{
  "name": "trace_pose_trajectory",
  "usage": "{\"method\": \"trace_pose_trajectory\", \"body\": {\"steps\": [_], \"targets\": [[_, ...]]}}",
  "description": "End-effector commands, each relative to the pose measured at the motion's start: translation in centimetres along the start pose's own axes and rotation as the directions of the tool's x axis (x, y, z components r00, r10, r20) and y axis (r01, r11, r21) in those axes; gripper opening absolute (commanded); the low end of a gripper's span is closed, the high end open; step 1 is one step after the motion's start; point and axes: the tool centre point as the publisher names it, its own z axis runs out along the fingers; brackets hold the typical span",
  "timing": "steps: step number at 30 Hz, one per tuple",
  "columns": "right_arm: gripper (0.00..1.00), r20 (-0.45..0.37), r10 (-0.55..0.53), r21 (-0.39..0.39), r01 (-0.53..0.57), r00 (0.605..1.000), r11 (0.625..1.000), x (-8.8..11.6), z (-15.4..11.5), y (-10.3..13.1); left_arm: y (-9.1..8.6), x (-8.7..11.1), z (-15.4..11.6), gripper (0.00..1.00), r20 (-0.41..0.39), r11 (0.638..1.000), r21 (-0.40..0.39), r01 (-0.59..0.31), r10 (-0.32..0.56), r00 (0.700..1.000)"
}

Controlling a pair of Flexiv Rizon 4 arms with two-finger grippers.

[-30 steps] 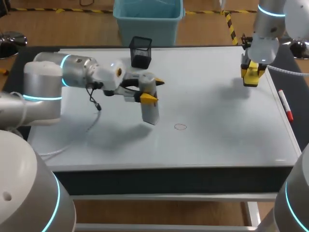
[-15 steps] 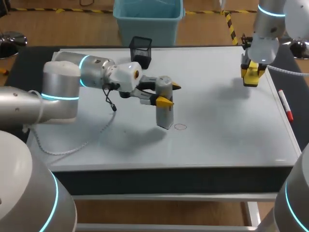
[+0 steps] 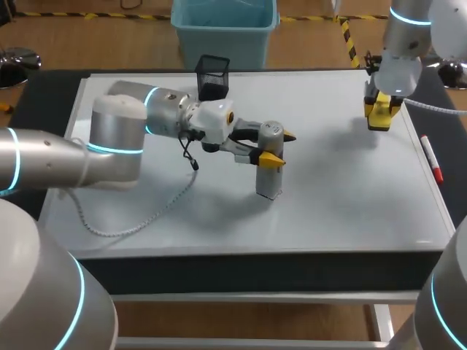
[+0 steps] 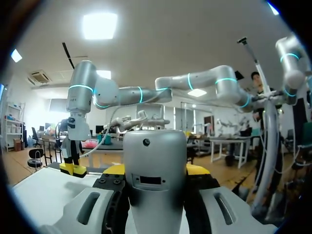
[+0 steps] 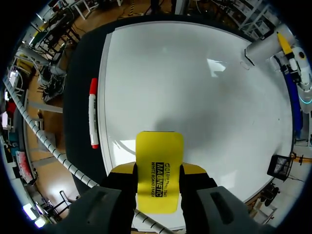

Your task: Pick up the inspection probe, press it on each red-marked spot on the whiteboard one by one, put down the probe, pick up the eraser, and wipe off all the red marks.

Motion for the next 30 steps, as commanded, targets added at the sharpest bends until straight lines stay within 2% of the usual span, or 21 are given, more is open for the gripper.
{"method": "trace_pose_trajectory", "body": {"steps": [1,30], "targets": [[0.00,-0.002,-0.003,0.001,0.003,1.000,1.000,0.1,-0.1,-0.1,0.2,-0.2,0.1,0.00,0.005,1.000,0.005,-0.001,0.001,1.000],[0.00,-0.002,-0.003,0.001,0.003,1.000,1.000,0.1,-0.1,-0.1,1.7,-2.0,-0.2,0.00,0.047,1.000,-0.009,0.017,-0.017,0.999]]}}
